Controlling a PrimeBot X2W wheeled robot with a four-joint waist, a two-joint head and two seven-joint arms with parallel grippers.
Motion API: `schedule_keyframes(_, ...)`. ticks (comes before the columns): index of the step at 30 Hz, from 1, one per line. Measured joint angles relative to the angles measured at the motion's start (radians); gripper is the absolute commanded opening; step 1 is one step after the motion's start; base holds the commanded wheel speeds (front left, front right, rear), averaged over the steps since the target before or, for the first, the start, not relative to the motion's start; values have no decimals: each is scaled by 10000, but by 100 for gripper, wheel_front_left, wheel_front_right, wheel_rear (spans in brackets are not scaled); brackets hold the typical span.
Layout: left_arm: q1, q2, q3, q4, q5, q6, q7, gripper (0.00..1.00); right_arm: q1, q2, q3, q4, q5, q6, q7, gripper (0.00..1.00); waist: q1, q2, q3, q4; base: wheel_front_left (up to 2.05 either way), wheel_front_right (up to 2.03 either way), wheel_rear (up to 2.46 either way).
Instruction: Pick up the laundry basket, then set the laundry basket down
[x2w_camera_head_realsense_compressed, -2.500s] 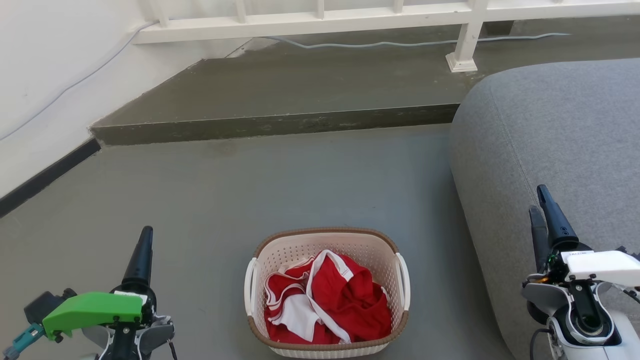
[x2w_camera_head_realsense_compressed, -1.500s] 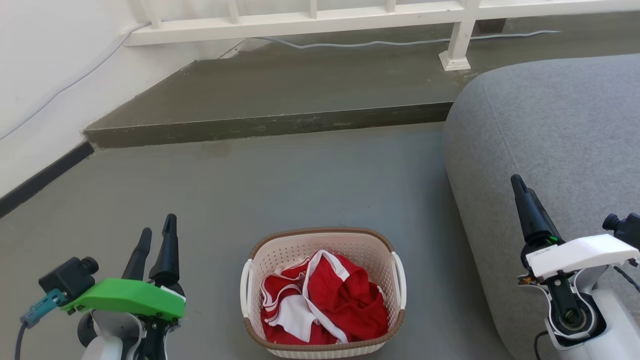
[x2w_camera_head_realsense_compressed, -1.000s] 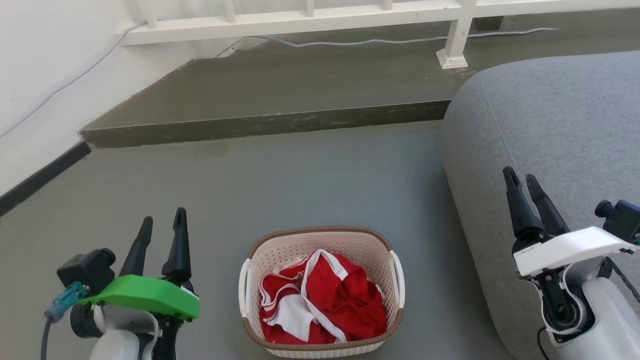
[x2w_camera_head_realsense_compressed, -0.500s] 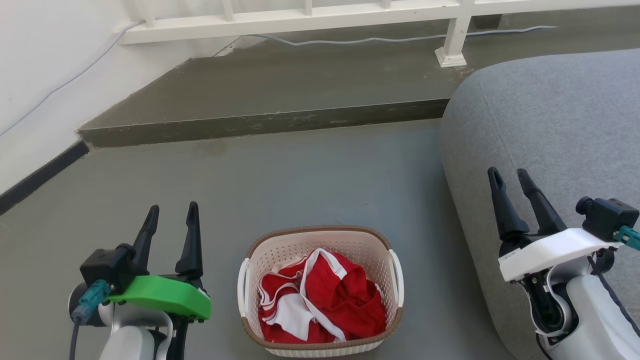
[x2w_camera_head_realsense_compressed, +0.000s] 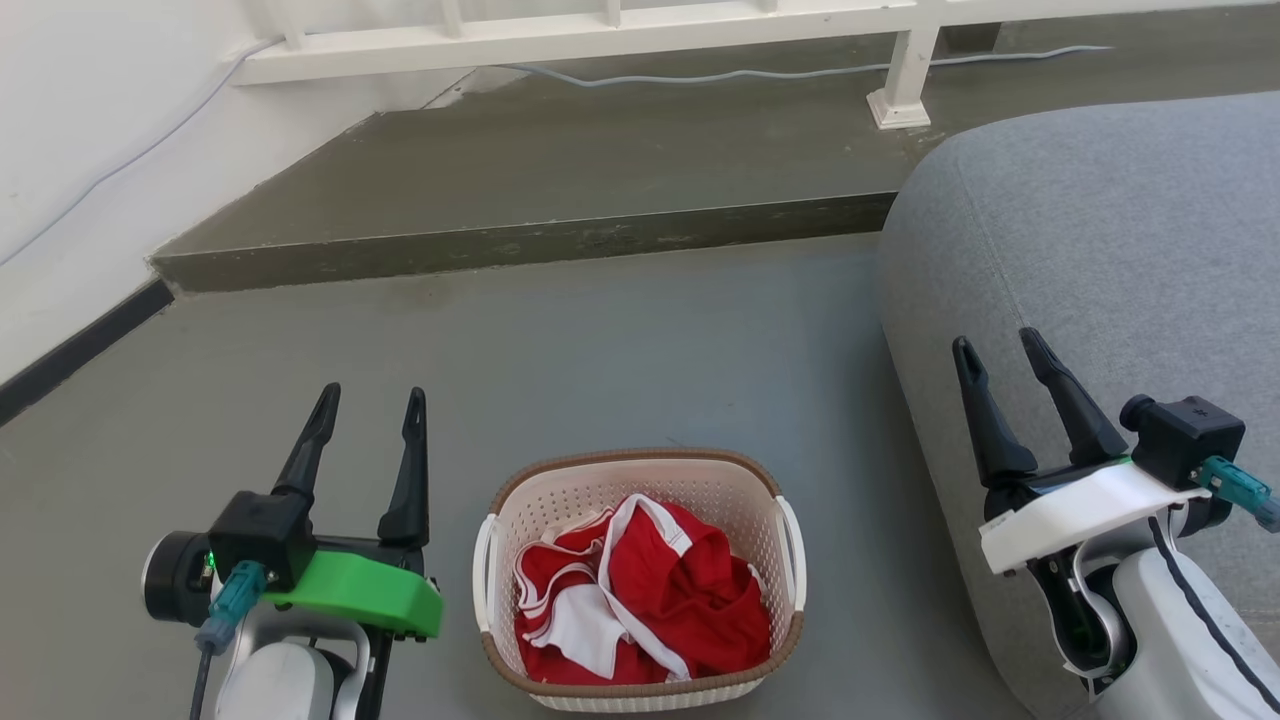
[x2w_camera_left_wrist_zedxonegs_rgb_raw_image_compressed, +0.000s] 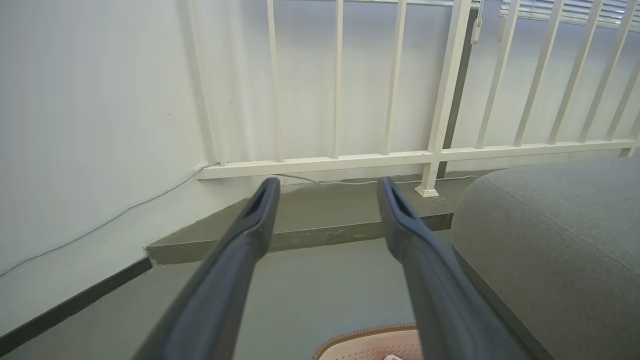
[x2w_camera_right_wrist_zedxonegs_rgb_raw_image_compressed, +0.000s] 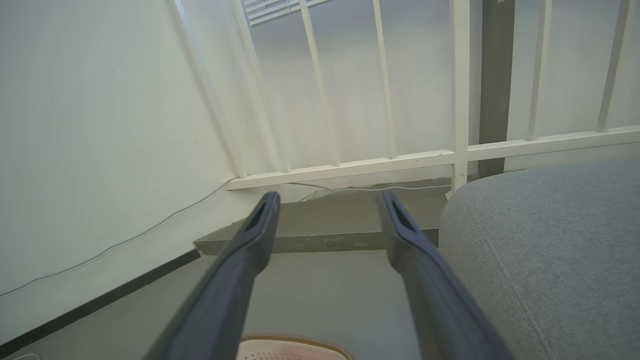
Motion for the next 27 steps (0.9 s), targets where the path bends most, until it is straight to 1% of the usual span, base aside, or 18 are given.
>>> schedule_keyframes(18, 1, -17, 44, 153, 8, -6, 0, 100, -40, 151, -280, 36, -226, 90, 0, 100, 0, 0, 93, -20, 0, 0, 0)
schedule_keyframes(27, 0, -21, 96, 104, 8, -4, 0, 100, -46, 184, -362, 115, -226, 167, 0, 100, 0, 0, 481, -84, 0, 0, 0)
